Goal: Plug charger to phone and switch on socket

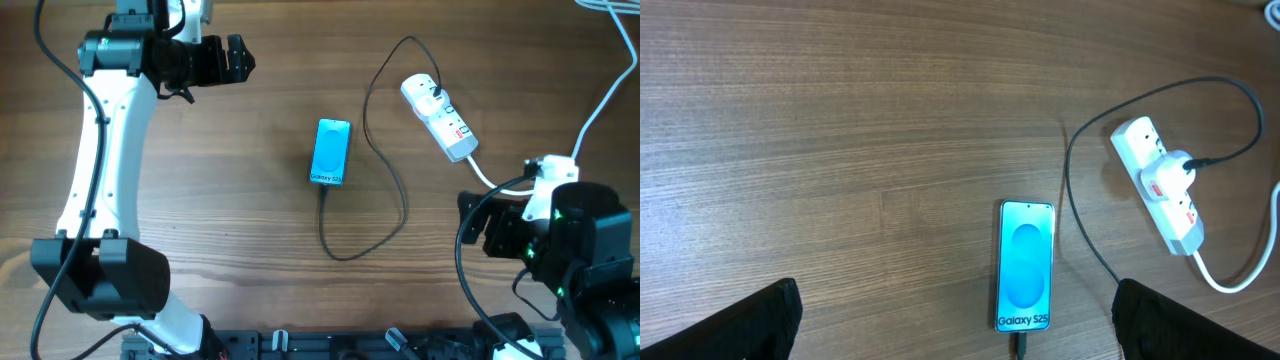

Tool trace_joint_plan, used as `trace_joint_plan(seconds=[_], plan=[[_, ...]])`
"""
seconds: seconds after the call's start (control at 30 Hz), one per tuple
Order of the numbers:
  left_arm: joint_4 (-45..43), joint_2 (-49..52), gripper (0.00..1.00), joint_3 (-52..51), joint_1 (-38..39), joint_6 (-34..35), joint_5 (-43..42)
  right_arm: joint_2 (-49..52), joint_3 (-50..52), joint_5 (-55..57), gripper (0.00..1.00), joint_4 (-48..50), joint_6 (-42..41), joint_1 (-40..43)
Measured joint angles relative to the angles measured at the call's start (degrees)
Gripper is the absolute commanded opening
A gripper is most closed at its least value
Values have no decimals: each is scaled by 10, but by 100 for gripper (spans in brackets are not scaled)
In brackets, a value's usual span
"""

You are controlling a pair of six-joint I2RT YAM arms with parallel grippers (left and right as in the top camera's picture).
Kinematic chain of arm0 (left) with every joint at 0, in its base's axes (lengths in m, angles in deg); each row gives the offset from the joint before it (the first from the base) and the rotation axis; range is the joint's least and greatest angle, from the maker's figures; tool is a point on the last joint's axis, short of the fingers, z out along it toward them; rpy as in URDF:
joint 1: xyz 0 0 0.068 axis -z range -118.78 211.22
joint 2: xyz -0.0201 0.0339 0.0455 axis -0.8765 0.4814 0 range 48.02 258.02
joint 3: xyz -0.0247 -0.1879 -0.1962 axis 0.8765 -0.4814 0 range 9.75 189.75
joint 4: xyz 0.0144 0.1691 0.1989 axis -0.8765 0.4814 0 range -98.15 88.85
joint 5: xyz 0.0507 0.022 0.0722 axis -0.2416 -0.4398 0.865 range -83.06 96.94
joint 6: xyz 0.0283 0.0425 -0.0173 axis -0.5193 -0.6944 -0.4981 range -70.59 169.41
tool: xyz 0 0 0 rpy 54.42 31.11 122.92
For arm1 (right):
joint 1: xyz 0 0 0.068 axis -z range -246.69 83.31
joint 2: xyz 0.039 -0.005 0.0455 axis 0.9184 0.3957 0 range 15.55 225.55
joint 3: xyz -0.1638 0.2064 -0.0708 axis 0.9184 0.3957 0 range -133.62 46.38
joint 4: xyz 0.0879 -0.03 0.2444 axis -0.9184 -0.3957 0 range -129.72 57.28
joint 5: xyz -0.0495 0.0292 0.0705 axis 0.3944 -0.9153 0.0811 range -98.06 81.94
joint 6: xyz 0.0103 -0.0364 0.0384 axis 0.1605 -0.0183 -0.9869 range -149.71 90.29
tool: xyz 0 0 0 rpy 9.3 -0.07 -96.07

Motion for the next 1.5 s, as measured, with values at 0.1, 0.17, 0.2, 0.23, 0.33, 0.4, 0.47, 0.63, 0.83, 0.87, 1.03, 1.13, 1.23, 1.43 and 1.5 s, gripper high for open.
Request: trace_joint_plan(seconds=[0.1, 0.17, 0.2, 0.23, 0.33, 0.4, 0.47, 0.63, 0.83, 0.87, 1.03, 1.13, 1.23, 1.43, 1.5], plan=[[0, 0, 100, 0, 0, 0, 0, 2, 4, 2, 100, -1, 0, 0], [0, 0, 100, 0, 0, 0, 0, 4, 4, 6, 100, 0, 6, 0], [0, 0, 100, 0, 0, 0, 0, 4, 4, 14, 100, 0, 19, 0], [0, 0, 100, 0, 0, 0, 0, 4, 5, 17, 100, 9, 34, 0], [0, 0, 100, 0, 0, 0, 0, -22, 58, 12, 100, 105, 71, 56], [0, 0, 100, 0, 0, 0, 0, -71, 121, -6, 100, 186, 103, 106], [1, 0, 100, 0, 0, 0, 0, -144, 207, -20, 99, 278, 129, 139], [0, 0, 100, 0, 0, 0, 0, -324, 414, -33, 100, 463, 156, 140], [0, 0, 100, 0, 0, 0, 0, -394, 585, -40, 100, 673, 161, 143], [0, 0, 100, 0, 0, 0, 0, -396, 602, -42, 100, 706, 161, 143], [0, 0, 100, 0, 0, 0, 0, -400, 648, -44, 100, 686, 156, 162], [0, 0, 100, 0, 0, 0, 0, -401, 650, -44, 100, 681, 159, 162], [0, 0, 100, 0, 0, 0, 0, -401, 650, -44, 100, 681, 159, 162], [0, 0, 100, 0, 0, 0, 0, -401, 650, -44, 100, 681, 159, 162], [0, 0, 100, 0, 0, 0, 0, -401, 650, -44, 100, 681, 159, 162]])
